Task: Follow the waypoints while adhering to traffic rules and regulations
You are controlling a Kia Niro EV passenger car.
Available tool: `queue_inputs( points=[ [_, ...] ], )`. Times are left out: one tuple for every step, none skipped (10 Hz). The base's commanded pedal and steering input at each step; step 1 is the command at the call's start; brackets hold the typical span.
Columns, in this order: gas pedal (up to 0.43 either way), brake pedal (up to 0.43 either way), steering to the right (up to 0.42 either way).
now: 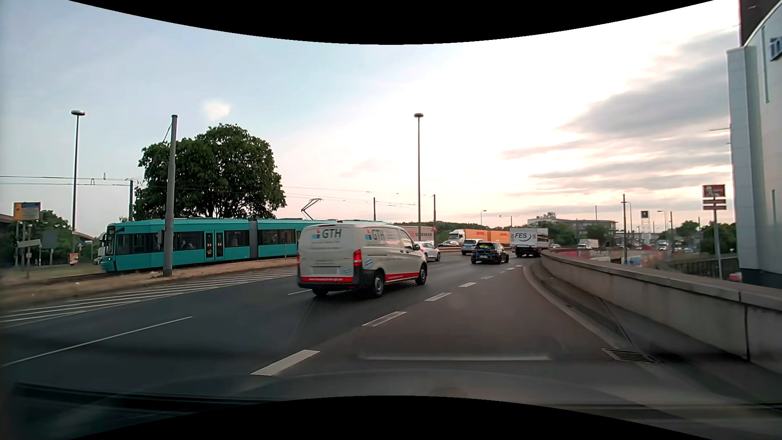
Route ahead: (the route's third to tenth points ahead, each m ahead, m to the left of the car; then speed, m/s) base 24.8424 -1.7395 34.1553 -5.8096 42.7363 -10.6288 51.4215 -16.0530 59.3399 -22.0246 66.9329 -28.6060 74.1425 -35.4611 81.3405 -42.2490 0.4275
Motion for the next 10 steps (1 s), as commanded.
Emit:
queue_inputs(
  points=[
    [0.0,0.152,0.01],
    [0.0,0.159,0.01],
    [0.0,0.152,0.01],
    [0.0,0.14,0.011],
    [0.0,0.128,0.012],
    [0.0,0.122,0.013],
    [0.0,0.122,0.014],
    [0.0,0.091,0.015],
    [0.0,0.0,0.016],
    [0.0,0.0,0.018]
  ],
)
